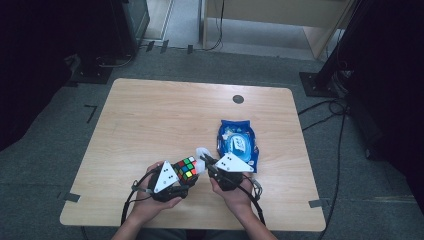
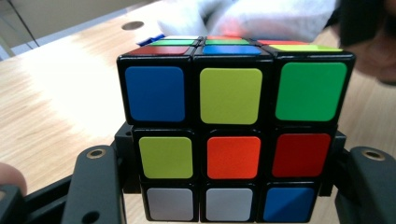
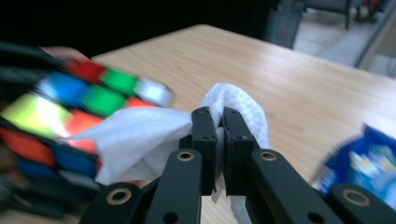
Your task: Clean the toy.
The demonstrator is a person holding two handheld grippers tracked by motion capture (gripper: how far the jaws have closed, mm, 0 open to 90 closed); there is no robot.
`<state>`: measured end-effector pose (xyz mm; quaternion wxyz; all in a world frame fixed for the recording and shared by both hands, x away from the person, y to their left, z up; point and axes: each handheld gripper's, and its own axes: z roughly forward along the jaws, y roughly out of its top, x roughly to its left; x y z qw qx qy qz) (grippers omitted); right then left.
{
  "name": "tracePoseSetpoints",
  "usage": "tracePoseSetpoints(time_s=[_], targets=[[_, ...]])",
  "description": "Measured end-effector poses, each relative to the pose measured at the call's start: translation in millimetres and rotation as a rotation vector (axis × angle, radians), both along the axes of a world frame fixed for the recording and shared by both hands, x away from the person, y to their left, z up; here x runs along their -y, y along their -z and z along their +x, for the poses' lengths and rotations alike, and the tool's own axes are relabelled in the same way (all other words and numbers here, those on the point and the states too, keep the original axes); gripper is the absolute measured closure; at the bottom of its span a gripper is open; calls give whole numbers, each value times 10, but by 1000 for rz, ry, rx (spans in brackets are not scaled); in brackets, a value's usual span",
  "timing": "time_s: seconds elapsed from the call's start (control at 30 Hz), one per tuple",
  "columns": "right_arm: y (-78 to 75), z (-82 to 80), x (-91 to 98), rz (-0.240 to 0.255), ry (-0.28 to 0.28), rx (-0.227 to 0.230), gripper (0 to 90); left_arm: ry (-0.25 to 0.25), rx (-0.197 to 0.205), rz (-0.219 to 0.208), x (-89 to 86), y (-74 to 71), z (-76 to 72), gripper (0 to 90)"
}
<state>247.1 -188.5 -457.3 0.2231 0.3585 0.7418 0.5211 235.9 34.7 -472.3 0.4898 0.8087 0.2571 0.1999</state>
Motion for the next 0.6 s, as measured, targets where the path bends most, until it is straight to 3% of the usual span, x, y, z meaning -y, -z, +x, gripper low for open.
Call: tracePoseSetpoints(time_s=[0.1,0.17,0.3,0.47,0.6], targets=[[50,36,80,18,22,-23,868,-33,-2,30,-46,24,41,341],[0,8,98,38,6,-4,868,-54,-18,41,-64,50,70,341],[-184,-128,29,84,-69,55,868,-62,-28,50,-57,65,88,341],[-303,-286,-151,145,-203,66,867,-39,-20,57,24,64,40,341],[-258,-318,-256,116,-221,56,867,-16,-9,45,50,42,5,341]])
